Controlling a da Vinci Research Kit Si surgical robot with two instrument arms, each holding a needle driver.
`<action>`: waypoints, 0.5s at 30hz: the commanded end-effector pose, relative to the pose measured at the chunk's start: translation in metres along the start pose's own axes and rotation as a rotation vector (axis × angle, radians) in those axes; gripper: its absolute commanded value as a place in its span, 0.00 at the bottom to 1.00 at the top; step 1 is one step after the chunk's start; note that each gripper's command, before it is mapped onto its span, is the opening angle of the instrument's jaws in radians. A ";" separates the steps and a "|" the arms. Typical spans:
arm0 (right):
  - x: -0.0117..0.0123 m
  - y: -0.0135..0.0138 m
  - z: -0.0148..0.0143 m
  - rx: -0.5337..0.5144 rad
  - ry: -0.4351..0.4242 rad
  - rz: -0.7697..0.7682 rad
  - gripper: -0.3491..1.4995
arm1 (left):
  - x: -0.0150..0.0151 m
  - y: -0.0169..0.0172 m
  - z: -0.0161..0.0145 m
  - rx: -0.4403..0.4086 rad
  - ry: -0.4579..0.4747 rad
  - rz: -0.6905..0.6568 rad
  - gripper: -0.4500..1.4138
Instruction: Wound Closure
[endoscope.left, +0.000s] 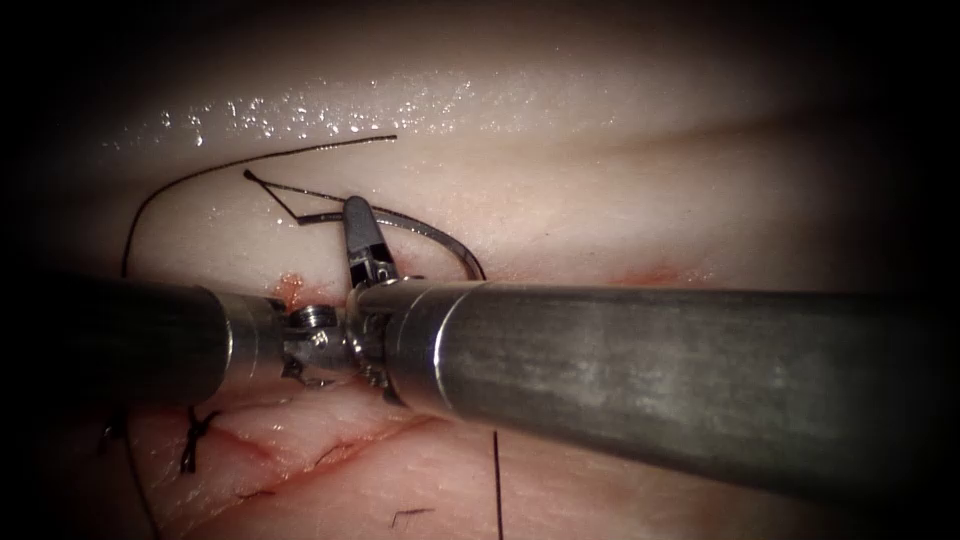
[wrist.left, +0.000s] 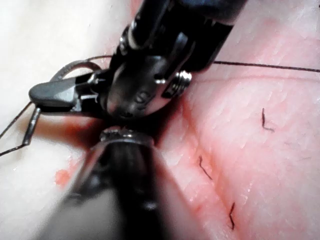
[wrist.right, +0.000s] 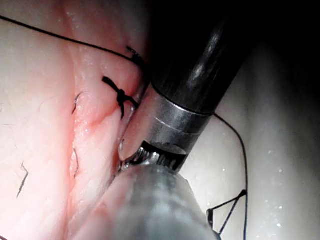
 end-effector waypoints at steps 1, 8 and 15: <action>0.0005 -0.0004 0.0004 0.009 0.006 -0.004 0.00 | 0.0001 0.0001 0.0008 -0.001 0.001 0.001 0.35; -0.0015 -0.0010 -0.0015 0.065 0.217 0.140 0.00 | 0.0000 0.0000 0.0006 -0.004 0.001 0.003 0.35; -0.0117 0.0005 -0.0032 0.217 0.590 0.551 0.00 | 0.0000 0.0000 0.0004 -0.006 0.001 0.003 0.35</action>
